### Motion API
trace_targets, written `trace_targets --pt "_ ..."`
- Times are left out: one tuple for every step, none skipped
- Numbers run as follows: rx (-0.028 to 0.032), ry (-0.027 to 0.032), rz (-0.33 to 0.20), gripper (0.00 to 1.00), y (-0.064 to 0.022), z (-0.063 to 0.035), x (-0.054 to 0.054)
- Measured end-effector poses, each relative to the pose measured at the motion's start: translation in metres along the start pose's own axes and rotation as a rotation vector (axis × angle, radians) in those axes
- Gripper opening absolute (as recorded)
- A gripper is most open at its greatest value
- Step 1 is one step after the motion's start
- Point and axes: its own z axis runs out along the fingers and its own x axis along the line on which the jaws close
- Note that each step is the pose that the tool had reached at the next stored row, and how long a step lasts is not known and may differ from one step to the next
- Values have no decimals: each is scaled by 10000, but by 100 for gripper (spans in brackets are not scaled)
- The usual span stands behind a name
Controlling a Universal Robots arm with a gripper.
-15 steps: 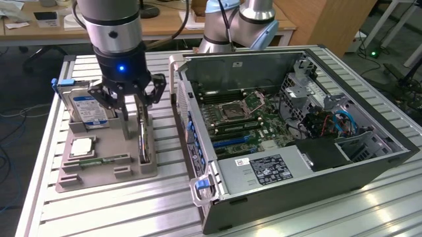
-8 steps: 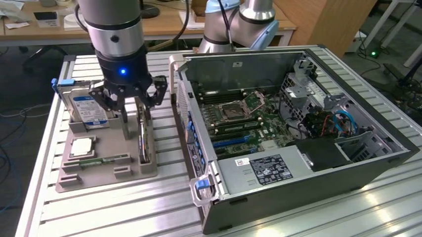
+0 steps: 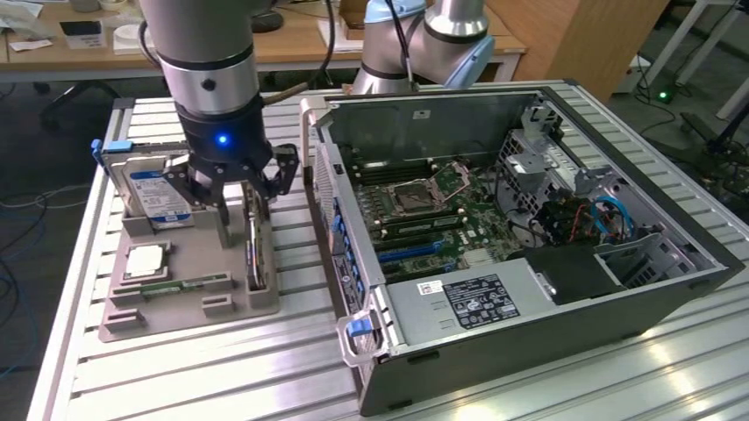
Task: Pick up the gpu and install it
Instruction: 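Pick up the gpu and move the gpu toward the slot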
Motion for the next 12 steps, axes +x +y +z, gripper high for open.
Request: trace_targets --pt "0 0 1 55 -1 18 1" --pt "-1 -1 0 55 -2 36 1" --pt "-1 -1 0 55 -2 55 1" --pt "-1 -1 0 55 -3 72 2" --pt "0 1 0 55 -4 90 2" --pt "-1 0 0 55 -5 108 3" --pt "0 0 0 55 -5 128 3" --pt "2 1 1 55 -1 145 4" --pt "2 0 0 55 6 163 4" --pt "0 -1 1 55 11 182 5" --pt "1 -1 0 55 12 201 4" --pt "1 0 0 55 11 218 5"
